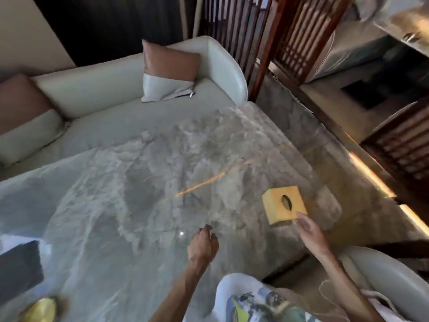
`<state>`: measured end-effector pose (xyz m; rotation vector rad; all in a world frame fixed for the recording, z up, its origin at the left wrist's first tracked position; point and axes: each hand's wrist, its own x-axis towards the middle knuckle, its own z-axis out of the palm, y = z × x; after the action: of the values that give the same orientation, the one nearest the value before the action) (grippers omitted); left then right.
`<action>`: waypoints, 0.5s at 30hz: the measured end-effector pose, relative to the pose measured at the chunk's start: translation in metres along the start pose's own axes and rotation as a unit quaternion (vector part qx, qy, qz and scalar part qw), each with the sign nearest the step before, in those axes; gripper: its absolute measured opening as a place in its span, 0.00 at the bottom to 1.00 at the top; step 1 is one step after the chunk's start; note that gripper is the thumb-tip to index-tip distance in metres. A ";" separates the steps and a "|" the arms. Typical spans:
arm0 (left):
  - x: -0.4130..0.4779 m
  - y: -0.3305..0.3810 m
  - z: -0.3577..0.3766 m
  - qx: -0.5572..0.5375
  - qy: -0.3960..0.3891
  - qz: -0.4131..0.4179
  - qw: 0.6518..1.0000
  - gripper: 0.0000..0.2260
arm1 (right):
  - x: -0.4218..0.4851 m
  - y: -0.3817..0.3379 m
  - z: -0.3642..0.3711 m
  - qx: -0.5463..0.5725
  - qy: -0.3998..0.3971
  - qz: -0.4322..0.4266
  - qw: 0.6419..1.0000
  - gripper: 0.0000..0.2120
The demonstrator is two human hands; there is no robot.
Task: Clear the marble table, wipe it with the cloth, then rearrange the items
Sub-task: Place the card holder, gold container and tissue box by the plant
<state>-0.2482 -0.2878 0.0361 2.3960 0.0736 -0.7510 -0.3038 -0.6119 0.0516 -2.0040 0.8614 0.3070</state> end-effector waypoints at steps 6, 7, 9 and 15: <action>0.055 0.122 0.074 -0.032 -0.059 -0.034 0.997 0.16 | 0.097 0.013 -0.052 0.031 -0.040 0.031 0.998 0.30; 0.062 0.139 0.084 -0.039 -0.065 -0.044 0.996 0.17 | 0.101 0.008 -0.052 0.034 -0.055 0.038 0.997 0.31; 0.073 0.171 0.102 -0.055 -0.076 -0.050 0.994 0.22 | 0.110 0.002 -0.051 0.026 -0.091 0.056 0.994 0.33; 0.097 0.219 0.141 -0.141 -0.122 -0.099 0.977 0.28 | 0.113 -0.010 -0.028 0.168 -0.145 0.076 0.972 0.50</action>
<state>-0.1880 -0.5579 0.0128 2.0315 0.3003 -1.0480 -0.2183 -0.6831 0.0149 -1.5389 0.8193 0.4922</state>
